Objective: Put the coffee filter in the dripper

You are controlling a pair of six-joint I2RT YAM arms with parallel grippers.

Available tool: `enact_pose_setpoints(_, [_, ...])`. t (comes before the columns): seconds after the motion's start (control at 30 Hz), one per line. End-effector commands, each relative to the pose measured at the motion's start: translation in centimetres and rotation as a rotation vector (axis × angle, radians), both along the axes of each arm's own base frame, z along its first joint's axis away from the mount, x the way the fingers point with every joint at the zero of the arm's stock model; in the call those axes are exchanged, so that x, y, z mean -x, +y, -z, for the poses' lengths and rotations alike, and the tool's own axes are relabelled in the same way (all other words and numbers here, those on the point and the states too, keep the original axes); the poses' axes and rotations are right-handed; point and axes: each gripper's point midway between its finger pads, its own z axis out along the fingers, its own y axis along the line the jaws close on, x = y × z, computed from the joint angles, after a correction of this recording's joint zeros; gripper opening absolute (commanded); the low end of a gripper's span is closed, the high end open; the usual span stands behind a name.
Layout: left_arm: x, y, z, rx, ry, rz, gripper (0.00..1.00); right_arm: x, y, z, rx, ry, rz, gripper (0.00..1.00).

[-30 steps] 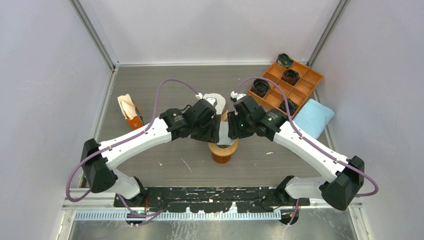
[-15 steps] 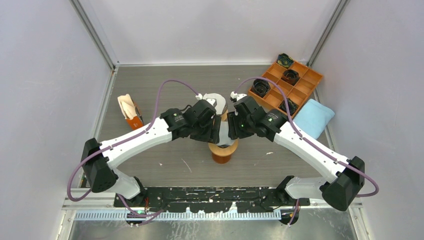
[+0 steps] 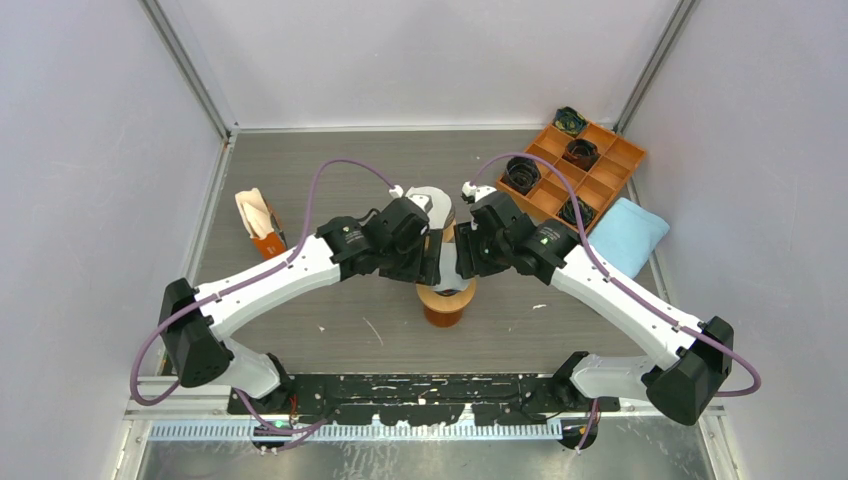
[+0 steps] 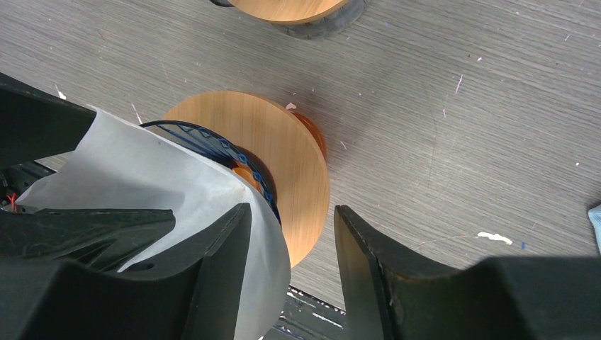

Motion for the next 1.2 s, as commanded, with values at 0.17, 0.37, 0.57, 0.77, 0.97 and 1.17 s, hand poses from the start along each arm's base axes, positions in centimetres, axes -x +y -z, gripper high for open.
enact_pose_setpoints(0.17, [-0.5, -0.6, -2.9, 0.096, -0.059, 0.004, 0.71, -0.9, 1.0, -3.6, -0.088, -0.091, -0.011, 0.56])
enact_pose_setpoints(0.37, [-0.9, 0.0, -3.8, 0.111, -0.084, -0.016, 0.73, -1.2, 0.9, -4.7, -0.095, -0.122, -0.011, 0.59])
enact_pose_setpoints(0.57, [-1.1, 0.6, -5.0, 0.138, -0.102, -0.03, 0.74, -1.5, 0.8, -5.9, -0.105, -0.155, -0.013, 0.64])
enact_pose_setpoints(0.77, [-1.1, 0.8, -7.6, 0.208, -0.13, -0.029, 0.78, -1.8, 0.6, -7.9, -0.121, -0.215, -0.015, 0.71])
enact_pose_setpoints(0.97, [-1.8, 1.9, -8.9, 0.246, -0.148, -0.056, 0.8, -2.3, -0.5, -9.4, -0.111, -0.294, 0.012, 0.75])
enact_pose_setpoints(1.17, [-2.3, 4.2, -10.9, 0.312, -0.185, -0.1, 0.84, -3.2, -2.7, -10.4, -0.061, -0.386, 0.087, 0.81])
